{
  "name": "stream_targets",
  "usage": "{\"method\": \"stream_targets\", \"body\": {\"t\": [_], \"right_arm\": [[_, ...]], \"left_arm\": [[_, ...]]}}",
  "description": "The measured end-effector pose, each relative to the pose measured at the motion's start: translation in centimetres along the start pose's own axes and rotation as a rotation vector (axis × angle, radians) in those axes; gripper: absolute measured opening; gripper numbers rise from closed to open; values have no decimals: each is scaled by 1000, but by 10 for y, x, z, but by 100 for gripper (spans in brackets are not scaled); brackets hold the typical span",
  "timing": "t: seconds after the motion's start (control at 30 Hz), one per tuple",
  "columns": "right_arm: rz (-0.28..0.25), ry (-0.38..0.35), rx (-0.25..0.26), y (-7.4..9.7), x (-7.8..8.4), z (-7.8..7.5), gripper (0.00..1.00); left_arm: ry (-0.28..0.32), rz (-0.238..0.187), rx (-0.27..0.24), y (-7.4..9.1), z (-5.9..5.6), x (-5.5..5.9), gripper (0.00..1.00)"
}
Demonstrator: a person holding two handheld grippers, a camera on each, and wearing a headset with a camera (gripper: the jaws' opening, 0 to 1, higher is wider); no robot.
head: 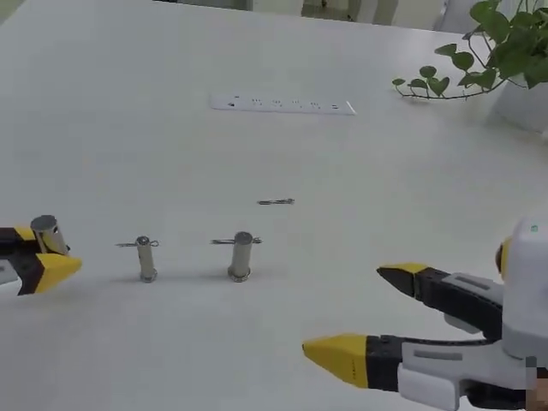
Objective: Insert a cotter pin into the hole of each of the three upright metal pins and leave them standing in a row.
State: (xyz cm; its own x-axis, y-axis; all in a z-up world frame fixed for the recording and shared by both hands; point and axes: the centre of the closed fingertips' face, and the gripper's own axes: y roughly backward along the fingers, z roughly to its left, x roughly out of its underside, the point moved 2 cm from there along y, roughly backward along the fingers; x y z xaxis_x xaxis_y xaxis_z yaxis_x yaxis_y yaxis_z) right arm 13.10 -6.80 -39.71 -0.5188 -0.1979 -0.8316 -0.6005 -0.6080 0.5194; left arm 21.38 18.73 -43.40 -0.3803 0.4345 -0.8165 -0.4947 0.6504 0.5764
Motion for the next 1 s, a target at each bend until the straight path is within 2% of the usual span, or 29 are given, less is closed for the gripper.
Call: {"method": "stream_targets", "body": {"t": [0.13,0.33,0.47,0.63,0.73,1.0], "right_arm": [[4,7,-5,-1,-1,2,82],[5,10,-1,0,-3,1,83],[8,12,2,1,-2,1,83],[19,12,5,1,0,2,83],[19,12,5,0,0,5,83],[28,25,6,-1,0,9,83]], "left_arm": [[-4,21,21,-2,-14,4,9],[-16,25,73,-8,-37,8,10],[-19,30,88,-13,-46,11,10],[-62,38,125,-21,-63,11,10],[-62,33,138,-26,-68,10,10],[-65,40,130,-37,-74,10,10]]}}
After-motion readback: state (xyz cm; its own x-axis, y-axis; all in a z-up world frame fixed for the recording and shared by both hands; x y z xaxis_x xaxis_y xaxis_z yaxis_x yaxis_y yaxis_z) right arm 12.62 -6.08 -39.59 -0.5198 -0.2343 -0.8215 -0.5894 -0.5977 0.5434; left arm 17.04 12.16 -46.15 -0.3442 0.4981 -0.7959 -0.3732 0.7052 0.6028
